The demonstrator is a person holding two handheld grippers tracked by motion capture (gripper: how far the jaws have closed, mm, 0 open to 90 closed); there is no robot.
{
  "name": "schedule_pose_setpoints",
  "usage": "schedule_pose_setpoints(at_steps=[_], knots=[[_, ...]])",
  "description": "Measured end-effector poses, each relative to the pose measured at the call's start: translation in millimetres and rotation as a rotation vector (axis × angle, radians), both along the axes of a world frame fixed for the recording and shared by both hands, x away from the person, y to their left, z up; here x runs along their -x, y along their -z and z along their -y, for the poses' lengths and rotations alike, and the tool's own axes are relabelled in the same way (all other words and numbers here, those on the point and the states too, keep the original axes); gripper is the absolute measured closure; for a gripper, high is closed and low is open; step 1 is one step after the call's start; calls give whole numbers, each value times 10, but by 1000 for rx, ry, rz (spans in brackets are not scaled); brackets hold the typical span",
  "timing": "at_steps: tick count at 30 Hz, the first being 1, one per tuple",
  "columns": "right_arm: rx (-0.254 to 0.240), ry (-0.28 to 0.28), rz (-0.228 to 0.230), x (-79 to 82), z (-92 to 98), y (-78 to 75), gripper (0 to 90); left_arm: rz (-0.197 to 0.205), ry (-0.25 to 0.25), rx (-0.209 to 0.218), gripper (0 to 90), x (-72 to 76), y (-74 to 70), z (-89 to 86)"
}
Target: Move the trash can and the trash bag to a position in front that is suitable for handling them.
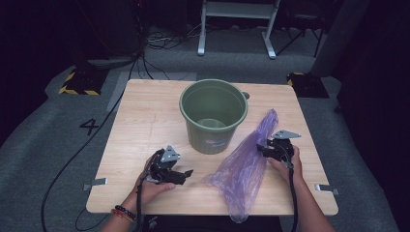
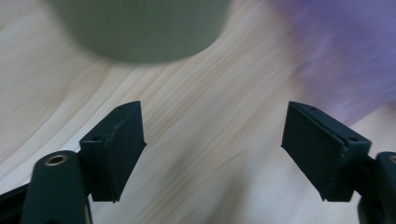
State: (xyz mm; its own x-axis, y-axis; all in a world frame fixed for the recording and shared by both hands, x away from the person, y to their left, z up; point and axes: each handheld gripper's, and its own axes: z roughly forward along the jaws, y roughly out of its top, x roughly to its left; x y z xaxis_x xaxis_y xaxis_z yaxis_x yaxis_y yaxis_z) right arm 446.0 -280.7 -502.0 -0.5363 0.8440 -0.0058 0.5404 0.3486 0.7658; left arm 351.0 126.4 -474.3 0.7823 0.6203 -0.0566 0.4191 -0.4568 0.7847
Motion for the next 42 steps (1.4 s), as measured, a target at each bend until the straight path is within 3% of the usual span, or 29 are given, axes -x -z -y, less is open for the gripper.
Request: schedule_pose_setpoints(at_steps=[1,3,7,10,14,19,20,24,25,26,29,31,35,38,42], knots=[[2,4,1,0,1,1,435,12,19,15,145,32,-42,75],[4,2,-1,3,2,2,400,26,65,49,191,90,-128,223],[12,7,-2,2,-1,4,340,38,135,73,158,142,-212,545],[14,12,-2,1,-2,4,318,50,172,22,160,154,-148,800],[16,18,-3,1,1,5,306,21,225,-46,173,132,27,1089],[15,15,-4,1,4,4,306,-8,282,-120,274,110,182,1272],[16,16,-3,2,3,5,304,-11,296,-138,349,102,222,1324],[16,16,-3,2,6,5,303,-7,309,-107,456,67,246,1360],[14,18,-2,4,10,3,302,-7,314,-107,599,58,243,1360],[14,18,-2,4,10,3,302,-6,318,-105,599,50,243,1356],[-3,1,-3,9,32,-3,280,-4,357,-116,869,26,232,1300],[-22,-12,-5,14,49,-9,265,-14,386,-134,887,4,212,1209],[-41,-37,-16,28,85,-22,243,-17,391,-151,889,-24,196,1052],[-55,-46,-11,49,99,-52,221,-39,403,-149,887,-58,188,814],[-67,-47,-6,58,45,-91,216,-45,426,-141,882,-53,193,666]])
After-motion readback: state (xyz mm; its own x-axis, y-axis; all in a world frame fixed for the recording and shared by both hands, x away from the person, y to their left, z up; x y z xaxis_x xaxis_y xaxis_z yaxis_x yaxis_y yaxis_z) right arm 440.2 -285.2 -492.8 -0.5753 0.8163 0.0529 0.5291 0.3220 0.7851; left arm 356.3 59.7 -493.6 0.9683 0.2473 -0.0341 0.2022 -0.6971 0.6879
